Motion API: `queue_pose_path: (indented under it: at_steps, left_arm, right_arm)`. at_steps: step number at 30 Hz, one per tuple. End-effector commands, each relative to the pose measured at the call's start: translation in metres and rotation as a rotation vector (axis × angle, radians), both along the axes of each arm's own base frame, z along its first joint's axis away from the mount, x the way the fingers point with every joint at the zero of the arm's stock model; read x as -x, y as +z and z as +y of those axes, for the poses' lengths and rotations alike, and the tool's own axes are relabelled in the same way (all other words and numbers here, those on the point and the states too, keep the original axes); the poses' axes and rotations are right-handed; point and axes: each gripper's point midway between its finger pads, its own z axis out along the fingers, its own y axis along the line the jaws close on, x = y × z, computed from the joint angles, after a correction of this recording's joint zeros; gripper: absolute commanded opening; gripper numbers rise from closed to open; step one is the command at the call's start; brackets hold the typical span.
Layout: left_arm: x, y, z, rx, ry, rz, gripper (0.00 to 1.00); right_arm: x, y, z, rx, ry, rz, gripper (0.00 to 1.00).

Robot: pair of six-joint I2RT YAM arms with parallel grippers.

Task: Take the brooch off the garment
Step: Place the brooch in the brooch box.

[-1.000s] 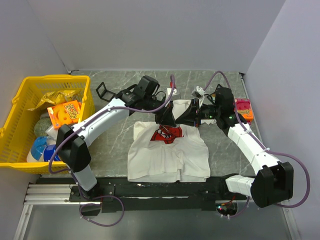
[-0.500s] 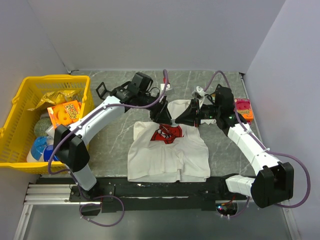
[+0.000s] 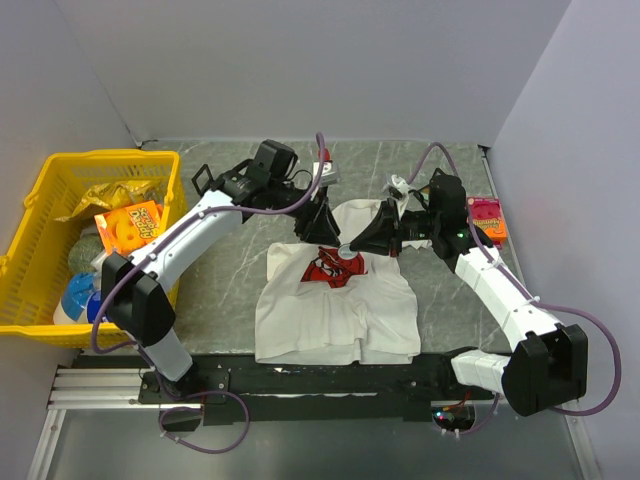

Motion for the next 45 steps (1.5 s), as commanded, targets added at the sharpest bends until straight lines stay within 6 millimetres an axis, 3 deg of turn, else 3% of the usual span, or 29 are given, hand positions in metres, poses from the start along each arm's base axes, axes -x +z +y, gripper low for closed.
queue_pose_path:
  at_steps: [1, 8, 12, 16, 20, 30, 35, 45]
  left_arm:
    - [0.009, 0.021, -0.007, 0.057, -0.046, -0.054, 0.51]
    - [0.015, 0.019, -0.012, 0.053, -0.07, -0.049, 0.49]
    - [0.016, 0.017, -0.013, 0.05, -0.07, -0.044, 0.35]
    - [0.018, 0.013, -0.014, 0.042, -0.078, -0.041, 0.35]
    - [0.021, 0.013, -0.016, 0.041, -0.089, -0.042, 0.43]
    - [0.023, 0.009, -0.019, 0.035, -0.107, -0.033, 0.28]
    - [0.026, 0.006, -0.02, 0.03, -0.119, -0.026, 0.27]
    - [0.024, 0.005, -0.022, 0.024, -0.107, -0.035, 0.01]
  right_arm:
    - [0.005, 0.024, 0.002, -0.027, 0.022, -0.084, 0.0]
    - [0.004, 0.024, 0.002, -0.025, 0.018, -0.084, 0.0]
    - [0.004, 0.024, 0.002, -0.026, 0.018, -0.084, 0.0]
    - [0.004, 0.024, 0.002, -0.025, 0.017, -0.087, 0.0]
    - [0.004, 0.023, 0.001, -0.024, 0.017, -0.089, 0.0]
    - [0.004, 0.023, 0.001, -0.023, 0.015, -0.092, 0.0]
    - [0.004, 0.023, 0.001, -0.023, 0.012, -0.094, 0.0]
    - [0.004, 0.024, 0.001, -0.027, 0.009, -0.095, 0.0]
